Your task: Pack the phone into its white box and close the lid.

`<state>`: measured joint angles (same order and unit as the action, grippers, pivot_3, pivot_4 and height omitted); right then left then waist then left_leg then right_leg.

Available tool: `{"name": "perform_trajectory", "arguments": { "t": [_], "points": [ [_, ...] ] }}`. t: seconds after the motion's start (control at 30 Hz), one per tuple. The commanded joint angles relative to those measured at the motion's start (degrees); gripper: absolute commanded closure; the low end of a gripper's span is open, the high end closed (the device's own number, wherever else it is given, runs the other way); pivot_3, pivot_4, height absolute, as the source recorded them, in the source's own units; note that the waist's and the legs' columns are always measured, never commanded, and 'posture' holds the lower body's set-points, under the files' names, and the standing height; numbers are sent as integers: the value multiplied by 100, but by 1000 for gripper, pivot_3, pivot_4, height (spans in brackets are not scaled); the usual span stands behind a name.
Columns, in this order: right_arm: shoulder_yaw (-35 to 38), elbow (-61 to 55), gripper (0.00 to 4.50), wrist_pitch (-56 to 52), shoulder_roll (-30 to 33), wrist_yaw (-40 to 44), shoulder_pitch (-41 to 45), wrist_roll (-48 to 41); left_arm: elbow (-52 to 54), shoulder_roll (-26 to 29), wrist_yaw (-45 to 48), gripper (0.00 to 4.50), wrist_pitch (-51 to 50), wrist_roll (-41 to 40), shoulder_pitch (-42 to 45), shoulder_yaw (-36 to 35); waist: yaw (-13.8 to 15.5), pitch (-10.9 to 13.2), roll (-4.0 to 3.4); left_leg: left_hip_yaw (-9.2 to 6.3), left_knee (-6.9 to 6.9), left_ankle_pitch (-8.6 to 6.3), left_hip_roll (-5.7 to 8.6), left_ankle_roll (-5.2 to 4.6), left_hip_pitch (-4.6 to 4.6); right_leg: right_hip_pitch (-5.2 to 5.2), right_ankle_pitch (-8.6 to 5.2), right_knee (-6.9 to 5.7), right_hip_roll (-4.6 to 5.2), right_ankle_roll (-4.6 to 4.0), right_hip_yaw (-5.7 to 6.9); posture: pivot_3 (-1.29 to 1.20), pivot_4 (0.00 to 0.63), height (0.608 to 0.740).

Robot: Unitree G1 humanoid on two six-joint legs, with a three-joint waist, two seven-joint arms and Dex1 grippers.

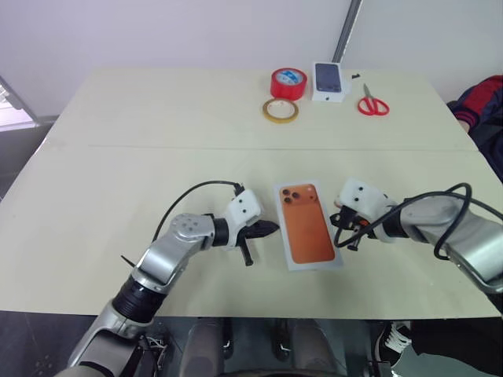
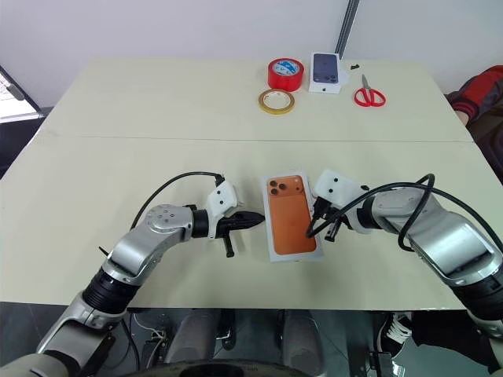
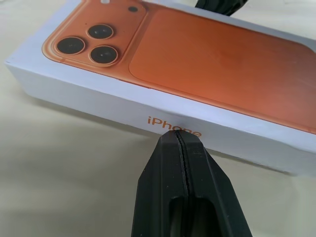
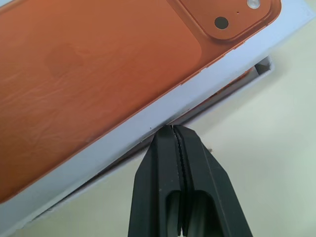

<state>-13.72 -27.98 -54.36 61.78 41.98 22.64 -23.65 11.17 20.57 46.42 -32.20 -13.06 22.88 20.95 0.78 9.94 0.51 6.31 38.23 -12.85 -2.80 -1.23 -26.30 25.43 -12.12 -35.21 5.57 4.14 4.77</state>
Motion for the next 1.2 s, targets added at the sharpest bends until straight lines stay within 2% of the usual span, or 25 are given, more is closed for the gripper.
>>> {"name": "perform_trajectory", "arguments": {
  "t": [0.03,0.7,1.2],
  "points": [
    [202,-244,4487,41,-68,109,6,17,103,-104,18,4500,69,-90,97,-49,-2,0,0,0,0,0,0,0,0,0,0,0,0,0,0,0,150,736],
    [265,-94,4487,26,-204,194,-179,316,-30,-277,-177,4500,76,-46,97,-74,0,-1,1,-1,4,1,2,0,2,-2,1,-7,-1,1,0,0,150,736],
    [373,-13,4487,150,-81,335,-407,535,-7,-279,-114,4500,73,-7,63,43,4,-1,2,-1,7,1,4,0,2,-4,1,-9,-1,3,0,0,150,736]
  ]
}}
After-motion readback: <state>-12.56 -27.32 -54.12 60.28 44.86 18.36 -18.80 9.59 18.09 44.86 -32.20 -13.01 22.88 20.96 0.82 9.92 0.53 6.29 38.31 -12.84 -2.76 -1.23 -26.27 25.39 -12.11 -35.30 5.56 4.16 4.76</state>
